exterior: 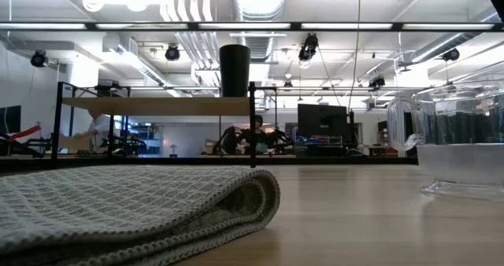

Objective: Stack small to large cups/mugs on shelf
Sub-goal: Put the blue mug on the shelf

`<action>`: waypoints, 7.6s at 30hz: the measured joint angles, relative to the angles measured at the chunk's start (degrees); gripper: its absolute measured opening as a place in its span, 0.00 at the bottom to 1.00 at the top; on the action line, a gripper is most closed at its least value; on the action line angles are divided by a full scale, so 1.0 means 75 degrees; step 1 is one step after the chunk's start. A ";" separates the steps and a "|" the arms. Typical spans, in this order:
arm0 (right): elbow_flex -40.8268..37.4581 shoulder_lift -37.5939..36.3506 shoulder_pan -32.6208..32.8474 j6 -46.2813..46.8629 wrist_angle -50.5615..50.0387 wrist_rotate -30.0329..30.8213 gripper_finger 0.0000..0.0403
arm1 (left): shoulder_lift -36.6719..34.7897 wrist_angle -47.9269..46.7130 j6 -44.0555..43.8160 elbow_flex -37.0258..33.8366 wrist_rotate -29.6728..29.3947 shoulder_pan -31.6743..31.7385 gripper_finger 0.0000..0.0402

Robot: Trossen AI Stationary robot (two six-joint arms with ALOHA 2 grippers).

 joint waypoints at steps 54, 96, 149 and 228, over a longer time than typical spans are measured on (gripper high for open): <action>-0.4630 0.0051 0.0005 0.1235 0.6080 -0.2636 0.02 | 0.2011 0.0998 -0.2727 0.1071 0.2148 -0.0392 0.01; 0.0045 0.5245 0.0159 0.3289 0.7326 -0.4750 0.02 | 0.2026 -0.0983 -0.2835 0.0627 0.1730 -0.0243 0.28; 0.0367 0.5850 0.0535 0.3054 0.7789 -0.4688 0.02 | 0.2116 -0.0802 -0.2809 0.0277 0.1169 0.0104 0.28; 0.1287 0.5865 0.0697 0.4182 0.8372 -0.6022 0.02 | 0.1619 -0.0512 -0.2608 0.0542 0.1050 0.0191 0.21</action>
